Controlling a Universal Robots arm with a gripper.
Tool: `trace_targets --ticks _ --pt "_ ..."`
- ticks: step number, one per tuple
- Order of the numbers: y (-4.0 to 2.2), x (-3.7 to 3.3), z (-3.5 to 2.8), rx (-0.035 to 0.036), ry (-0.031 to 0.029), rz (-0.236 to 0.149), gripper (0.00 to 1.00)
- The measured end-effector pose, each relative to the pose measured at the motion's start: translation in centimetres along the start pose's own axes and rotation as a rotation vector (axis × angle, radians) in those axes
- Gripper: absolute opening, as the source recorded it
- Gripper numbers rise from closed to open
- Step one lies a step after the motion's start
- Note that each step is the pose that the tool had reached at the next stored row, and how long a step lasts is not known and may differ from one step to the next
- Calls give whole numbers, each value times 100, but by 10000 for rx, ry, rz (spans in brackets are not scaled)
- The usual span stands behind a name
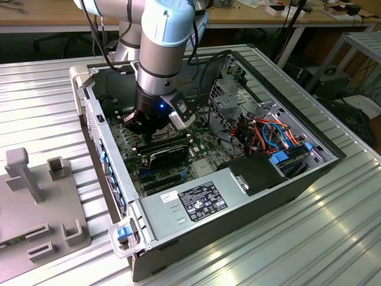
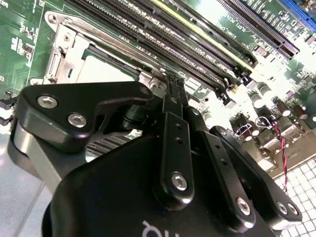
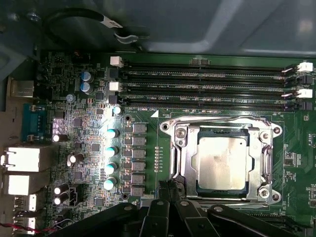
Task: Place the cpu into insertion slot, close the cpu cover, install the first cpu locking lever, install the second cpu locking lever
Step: 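Install the second cpu locking lever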
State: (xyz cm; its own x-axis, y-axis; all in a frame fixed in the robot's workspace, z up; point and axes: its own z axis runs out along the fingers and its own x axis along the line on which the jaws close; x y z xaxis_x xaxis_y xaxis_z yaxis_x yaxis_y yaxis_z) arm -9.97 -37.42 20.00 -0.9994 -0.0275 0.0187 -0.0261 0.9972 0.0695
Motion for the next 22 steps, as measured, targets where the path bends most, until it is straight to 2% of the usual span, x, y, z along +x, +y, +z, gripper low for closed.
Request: trace_targets --ticks 2,6,9,13,15,18,22 --pt "-1 -2 0 -13 12 -1 11" --pt "-29 -1 5 -103 -3 1 11" --pt "-27 -5 2 -108 -7 -2 11" --pt "-17 -10 -43 -148 -40 -8 11" --pt "-20 -6 -77 -121 -17 -6 11" --pt "-15 -4 -107 -118 -15 -4 11" --pt "2 -2 -204 -119 -16 -3 11"
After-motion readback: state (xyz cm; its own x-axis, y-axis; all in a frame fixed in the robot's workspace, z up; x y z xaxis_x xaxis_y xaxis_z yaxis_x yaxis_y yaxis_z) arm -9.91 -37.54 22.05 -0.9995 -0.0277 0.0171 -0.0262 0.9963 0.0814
